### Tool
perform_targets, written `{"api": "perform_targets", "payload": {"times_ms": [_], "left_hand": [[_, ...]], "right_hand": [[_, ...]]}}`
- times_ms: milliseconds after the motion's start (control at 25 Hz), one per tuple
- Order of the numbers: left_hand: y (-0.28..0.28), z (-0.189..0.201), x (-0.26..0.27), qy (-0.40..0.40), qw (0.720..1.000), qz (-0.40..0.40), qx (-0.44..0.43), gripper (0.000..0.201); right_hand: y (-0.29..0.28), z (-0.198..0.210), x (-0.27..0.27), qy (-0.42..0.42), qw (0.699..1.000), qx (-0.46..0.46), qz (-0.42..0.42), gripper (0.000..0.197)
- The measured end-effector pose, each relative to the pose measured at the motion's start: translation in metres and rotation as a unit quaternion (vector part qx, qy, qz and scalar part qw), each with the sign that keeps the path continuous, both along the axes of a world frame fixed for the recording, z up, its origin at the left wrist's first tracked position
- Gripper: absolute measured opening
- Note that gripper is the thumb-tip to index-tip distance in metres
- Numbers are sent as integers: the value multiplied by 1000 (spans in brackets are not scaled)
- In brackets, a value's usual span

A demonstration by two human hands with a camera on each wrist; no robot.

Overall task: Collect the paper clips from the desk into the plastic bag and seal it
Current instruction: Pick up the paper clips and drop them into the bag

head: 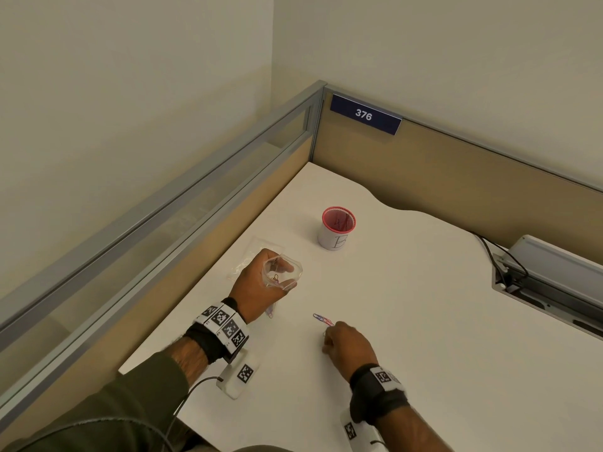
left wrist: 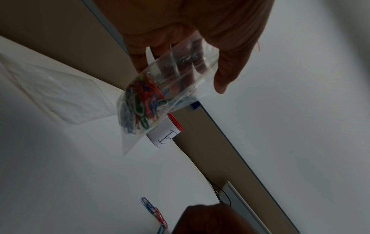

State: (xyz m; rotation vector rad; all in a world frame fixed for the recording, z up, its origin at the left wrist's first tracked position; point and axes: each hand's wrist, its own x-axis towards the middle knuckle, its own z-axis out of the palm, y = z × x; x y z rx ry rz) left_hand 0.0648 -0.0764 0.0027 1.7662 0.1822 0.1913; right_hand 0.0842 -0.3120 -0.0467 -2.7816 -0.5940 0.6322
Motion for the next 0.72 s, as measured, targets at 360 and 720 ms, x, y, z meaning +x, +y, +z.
{"api": "perform_targets", "payload": {"times_ms": [360, 720], "left_hand": [[7, 4, 2, -3, 1000, 14, 11, 35], [1, 3, 2, 8, 1000, 11, 20, 37]], "right_hand": [[3, -8, 46, -14, 1000, 1, 28, 33], [7, -15, 35, -61, 996, -15, 58, 19]]}}
